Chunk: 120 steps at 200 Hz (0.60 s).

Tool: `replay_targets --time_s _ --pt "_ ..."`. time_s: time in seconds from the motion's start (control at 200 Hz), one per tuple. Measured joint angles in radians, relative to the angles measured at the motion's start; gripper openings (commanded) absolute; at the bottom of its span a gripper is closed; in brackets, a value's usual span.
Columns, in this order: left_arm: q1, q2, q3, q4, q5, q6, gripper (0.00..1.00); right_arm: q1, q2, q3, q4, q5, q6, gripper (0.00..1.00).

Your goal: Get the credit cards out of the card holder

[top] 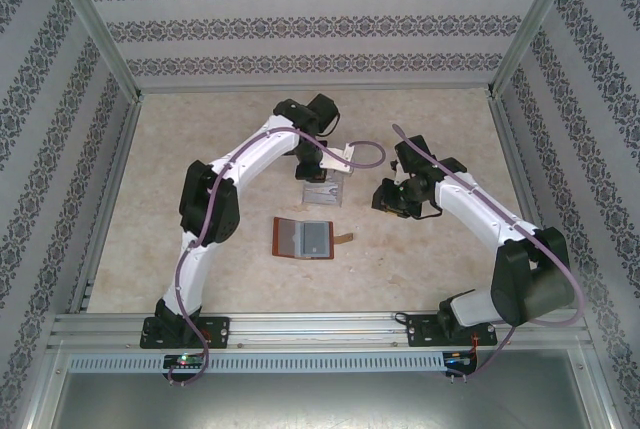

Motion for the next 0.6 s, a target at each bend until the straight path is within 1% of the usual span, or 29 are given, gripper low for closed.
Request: replay_targets --time_s 0.225,0.395,0.6 --pt "-0.007 0.027 0.006 -0.004 -0.011 0.002 0.0 0.0 0.0 -0.003 0.0 0.0 -0.002 0.33" --pt "-0.018 0.05 0.013 -0.006 -0.021 0.002 0.02 0.0 0.0 -0.016 0.0 0.0 -0.004 0.33" --pt "-0.027 0.068 0.015 -0.006 -0.04 0.002 0.08 0.0 0.0 -0.019 0.0 0.0 -0.005 0.33"
